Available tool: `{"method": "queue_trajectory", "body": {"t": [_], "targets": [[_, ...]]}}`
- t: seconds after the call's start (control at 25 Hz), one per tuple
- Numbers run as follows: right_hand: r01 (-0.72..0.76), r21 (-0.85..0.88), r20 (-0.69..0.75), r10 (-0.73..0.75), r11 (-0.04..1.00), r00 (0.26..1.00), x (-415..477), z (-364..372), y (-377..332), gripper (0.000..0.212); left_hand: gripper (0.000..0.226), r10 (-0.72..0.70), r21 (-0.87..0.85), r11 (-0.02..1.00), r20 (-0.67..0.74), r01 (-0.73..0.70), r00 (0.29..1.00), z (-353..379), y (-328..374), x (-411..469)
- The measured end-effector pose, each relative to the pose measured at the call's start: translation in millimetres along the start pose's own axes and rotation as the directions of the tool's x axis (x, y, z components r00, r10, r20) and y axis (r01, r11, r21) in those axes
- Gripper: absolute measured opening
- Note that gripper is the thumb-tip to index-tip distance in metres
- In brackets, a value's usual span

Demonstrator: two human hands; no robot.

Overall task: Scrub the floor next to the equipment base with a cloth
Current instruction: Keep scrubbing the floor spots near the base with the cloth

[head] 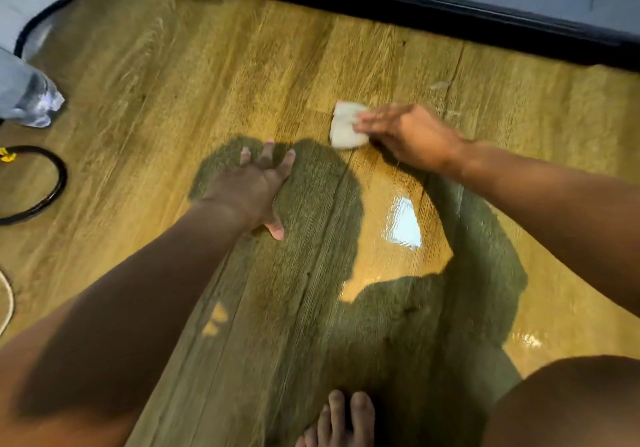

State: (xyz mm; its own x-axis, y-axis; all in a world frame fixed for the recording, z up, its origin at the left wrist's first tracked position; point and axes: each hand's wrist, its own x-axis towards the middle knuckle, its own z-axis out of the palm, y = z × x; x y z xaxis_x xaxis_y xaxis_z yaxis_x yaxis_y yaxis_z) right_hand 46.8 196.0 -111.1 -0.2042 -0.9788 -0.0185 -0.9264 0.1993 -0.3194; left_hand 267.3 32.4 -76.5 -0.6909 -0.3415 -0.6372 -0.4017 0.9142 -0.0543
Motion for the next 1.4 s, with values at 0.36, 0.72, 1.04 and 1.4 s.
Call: {"method": "queue_trajectory", "body": {"t": [0.36, 0.72, 1.04, 1.4], "targets": [[-0.039, -0.039, -0.056, 0.037, 0.998, 0.998, 10, 4, 16, 0.036, 0.138, 0.001, 0.025, 1.000, 0.042, -0.002, 0.999, -4, 7, 3], [-0.476, -0.090, -0.219, 0.449, 0.875, 0.866, 64, -13, 55, 0.040, 0.138, 0.017, 0.044, 0.999, 0.056, -0.019, 0.998, -7, 8, 3], [-0.475, -0.051, -0.185, 0.459, 0.879, 0.869, 95, -25, 70, 0.036, 0.136, 0.038, 0.066, 0.997, 0.045, -0.041, 0.998, -4, 5, 5], [-0.217, 0.034, -0.148, 0.220, 0.976, 0.964, 92, 2, 31, 0.037, 0.136, -0.001, 0.011, 1.000, 0.083, 0.000, 0.997, -10, 8, 3]]}}
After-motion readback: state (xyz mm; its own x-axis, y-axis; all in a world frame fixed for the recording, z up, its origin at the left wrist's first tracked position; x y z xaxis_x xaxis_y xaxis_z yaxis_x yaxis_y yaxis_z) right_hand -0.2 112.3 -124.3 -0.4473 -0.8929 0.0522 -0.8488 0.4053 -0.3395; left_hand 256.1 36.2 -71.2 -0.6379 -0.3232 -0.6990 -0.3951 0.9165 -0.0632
